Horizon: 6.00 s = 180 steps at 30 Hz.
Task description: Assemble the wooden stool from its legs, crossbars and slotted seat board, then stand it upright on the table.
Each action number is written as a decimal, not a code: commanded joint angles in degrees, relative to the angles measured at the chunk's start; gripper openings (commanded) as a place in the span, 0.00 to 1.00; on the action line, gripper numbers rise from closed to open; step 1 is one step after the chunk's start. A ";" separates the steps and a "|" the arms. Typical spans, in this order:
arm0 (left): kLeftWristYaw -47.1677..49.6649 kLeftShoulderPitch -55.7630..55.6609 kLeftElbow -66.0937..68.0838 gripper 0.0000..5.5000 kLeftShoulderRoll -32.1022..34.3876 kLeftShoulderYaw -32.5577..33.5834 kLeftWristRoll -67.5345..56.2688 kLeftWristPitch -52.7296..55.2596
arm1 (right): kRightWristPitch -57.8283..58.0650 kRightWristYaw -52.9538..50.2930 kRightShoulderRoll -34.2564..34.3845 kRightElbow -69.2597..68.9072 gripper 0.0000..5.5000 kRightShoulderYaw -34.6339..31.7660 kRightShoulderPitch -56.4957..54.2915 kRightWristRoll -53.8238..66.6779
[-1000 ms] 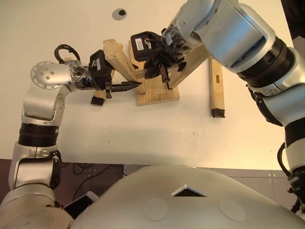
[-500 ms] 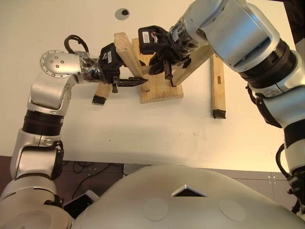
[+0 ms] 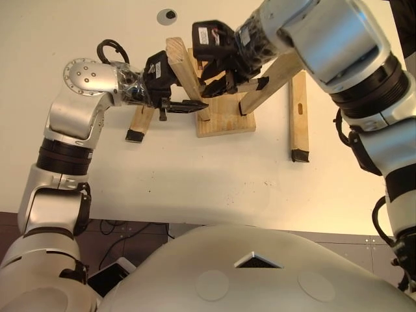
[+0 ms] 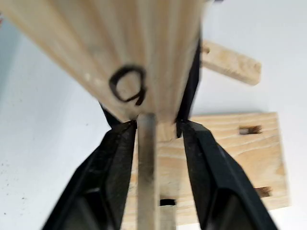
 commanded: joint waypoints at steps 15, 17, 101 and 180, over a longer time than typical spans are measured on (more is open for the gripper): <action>-1.12 1.62 -1.81 0.67 3.00 -1.59 4.56 8.77 | -8.78 -6.22 -16.08 4.99 0.83 -27.37 5.99 3.59; -1.51 3.08 -2.40 0.70 5.33 -1.41 5.82 9.85 | -7.15 -3.49 -23.17 -0.10 0.83 -28.89 14.57 4.65; 6.45 6.17 20.31 0.70 -1.11 4.79 20.46 -12.41 | -25.01 -28.55 -14.62 -7.12 0.83 -13.07 15.94 -12.66; 29.87 26.36 36.25 0.58 -5.14 41.04 1.72 -18.94 | -18.61 -54.80 -1.28 -9.78 0.83 -61.36 30.15 17.85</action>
